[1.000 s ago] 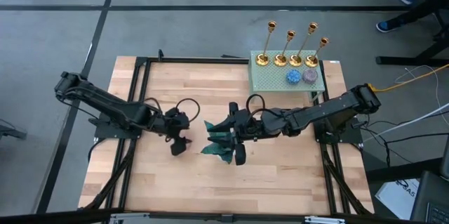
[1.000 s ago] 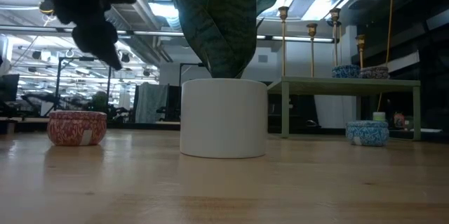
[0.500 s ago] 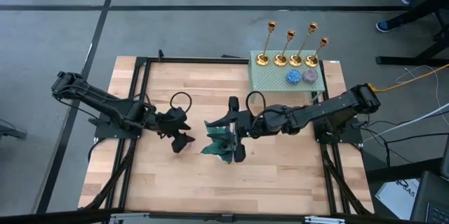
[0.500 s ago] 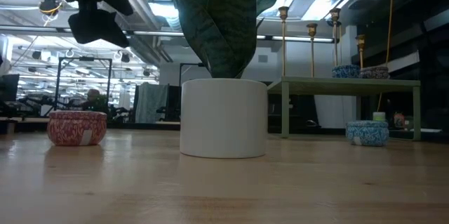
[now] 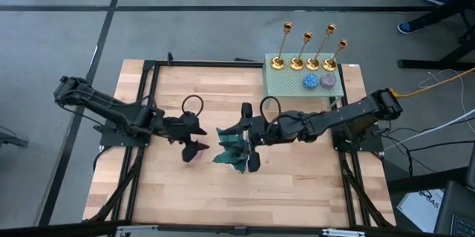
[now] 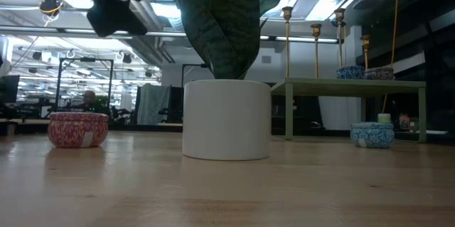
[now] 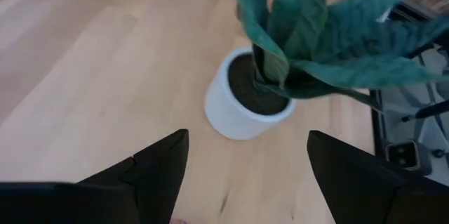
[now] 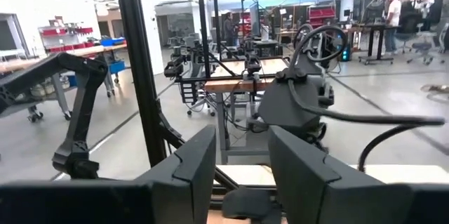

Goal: Stock candles and holders on shelf
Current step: Align the pink scented candle with the other scented candle on the shelf

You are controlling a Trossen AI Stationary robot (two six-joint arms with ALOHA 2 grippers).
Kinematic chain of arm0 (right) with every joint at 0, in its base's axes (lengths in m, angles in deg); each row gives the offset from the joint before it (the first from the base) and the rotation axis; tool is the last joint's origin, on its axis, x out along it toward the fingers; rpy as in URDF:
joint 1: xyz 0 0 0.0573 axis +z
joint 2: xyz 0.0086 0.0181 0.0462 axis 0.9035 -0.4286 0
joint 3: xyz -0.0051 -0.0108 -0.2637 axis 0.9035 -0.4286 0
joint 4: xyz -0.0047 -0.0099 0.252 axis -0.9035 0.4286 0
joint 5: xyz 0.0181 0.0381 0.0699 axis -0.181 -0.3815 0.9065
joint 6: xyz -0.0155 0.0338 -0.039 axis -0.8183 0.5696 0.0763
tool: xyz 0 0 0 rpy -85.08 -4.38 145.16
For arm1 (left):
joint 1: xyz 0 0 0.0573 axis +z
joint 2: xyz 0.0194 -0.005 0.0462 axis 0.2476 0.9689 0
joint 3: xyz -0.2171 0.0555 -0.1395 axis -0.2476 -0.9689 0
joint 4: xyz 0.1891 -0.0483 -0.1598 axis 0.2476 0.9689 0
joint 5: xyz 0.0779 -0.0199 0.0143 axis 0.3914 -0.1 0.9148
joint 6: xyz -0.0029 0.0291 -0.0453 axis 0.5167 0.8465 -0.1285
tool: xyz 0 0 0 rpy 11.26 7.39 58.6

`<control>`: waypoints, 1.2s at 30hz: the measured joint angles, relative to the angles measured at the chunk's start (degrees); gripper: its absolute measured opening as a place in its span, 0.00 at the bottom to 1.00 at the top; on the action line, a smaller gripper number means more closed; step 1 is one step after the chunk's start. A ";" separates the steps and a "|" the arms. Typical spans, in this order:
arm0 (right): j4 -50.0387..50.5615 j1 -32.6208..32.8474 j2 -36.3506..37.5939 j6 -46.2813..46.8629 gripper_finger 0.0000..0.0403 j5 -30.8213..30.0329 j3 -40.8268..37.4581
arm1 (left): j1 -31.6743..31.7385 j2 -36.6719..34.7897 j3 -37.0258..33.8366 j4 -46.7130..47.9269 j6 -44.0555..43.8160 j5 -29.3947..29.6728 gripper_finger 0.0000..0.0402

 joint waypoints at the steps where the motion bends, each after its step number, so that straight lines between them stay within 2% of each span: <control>1: -0.02 -0.01 0.00 0.85 0.33 0.00 0.00 | 0.36 0.00 0.00 -0.01 0.13 0.11 0.72; 10: 0.16 -0.02 0.02 3.61 0.33 -0.01 0.00 | 0.18 0.47 0.00 2.94 -2.84 -0.54 0.73; 18: 1.82 -0.02 0.02 3.57 0.33 -0.01 0.00 | -1.69 3.14 0.00 8.08 -7.80 0.07 0.81; 24: 3.19 -0.02 0.07 3.44 0.33 -0.02 0.00 | -3.72 7.16 0.02 11.49 -6.78 1.84 0.87; 36: 6.28 -0.07 0.07 3.44 0.33 -0.02 0.00 | -6.14 17.32 0.00 14.12 -1.55 3.22 0.87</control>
